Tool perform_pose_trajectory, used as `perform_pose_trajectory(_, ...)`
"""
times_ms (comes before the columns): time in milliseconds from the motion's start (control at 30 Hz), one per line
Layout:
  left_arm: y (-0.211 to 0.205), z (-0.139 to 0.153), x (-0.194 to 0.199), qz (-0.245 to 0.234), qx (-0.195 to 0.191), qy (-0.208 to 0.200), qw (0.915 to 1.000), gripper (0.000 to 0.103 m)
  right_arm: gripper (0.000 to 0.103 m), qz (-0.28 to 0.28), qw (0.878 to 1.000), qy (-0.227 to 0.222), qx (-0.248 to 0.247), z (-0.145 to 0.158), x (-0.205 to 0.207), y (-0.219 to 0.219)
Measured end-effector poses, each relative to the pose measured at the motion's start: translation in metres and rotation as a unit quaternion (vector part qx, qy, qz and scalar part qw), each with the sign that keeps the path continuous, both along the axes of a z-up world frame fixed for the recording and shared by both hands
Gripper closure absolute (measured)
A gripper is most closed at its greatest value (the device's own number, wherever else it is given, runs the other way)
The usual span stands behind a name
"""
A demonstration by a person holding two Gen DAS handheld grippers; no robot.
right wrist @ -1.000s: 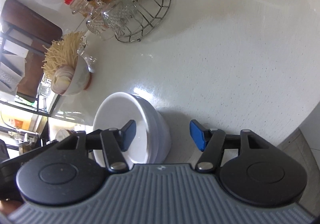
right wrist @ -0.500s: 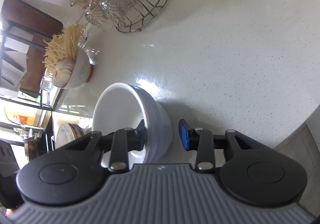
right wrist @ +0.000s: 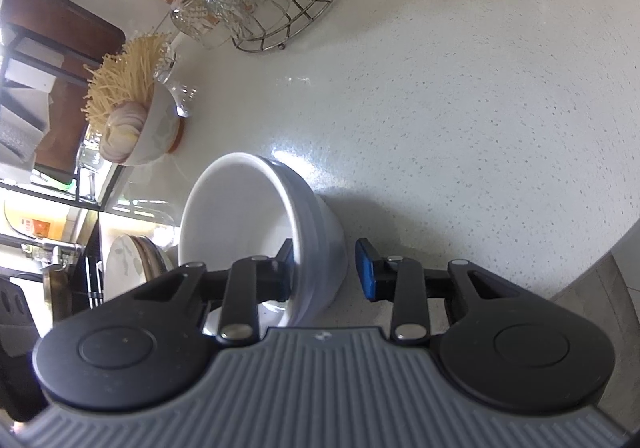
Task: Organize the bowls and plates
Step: 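Close both grippers on the rim of the nested bowl stack, then lift the bowl stack with both grippers and carry it over the plate stack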
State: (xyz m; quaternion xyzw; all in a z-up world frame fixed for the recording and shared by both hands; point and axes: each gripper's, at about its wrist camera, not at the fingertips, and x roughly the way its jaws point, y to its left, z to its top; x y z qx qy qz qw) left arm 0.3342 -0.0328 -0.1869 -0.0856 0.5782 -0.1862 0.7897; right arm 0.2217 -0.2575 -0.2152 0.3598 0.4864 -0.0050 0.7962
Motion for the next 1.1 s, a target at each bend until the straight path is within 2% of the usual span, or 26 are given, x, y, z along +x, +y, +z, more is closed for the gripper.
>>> perform_pose_trajectory(167,0.0,-0.004,0.001,-0.003,-0.005,0.001,1.0,0.072,0.071,0.01,1.0,0.005,-0.018,0.0,0.002,0.006)
perform_pose_trajectory(333,0.002,-0.007,0.002,-0.007,-0.005,0.0,1.0,0.081,0.075,0.011,1.0,0.008,-0.025,0.0,0.002,0.009)
perform_pose_trajectory(700,0.016,-0.002,0.005,-0.002,-0.049,0.009,0.9988,0.081,0.078,0.004,0.999,0.003,-0.047,0.01,-0.003,0.016)
perform_pose_trajectory(1100,0.029,0.022,0.002,-0.013,-0.069,0.0,0.9975,0.081,0.077,0.001,0.998,-0.016,-0.068,0.036,-0.01,0.027)
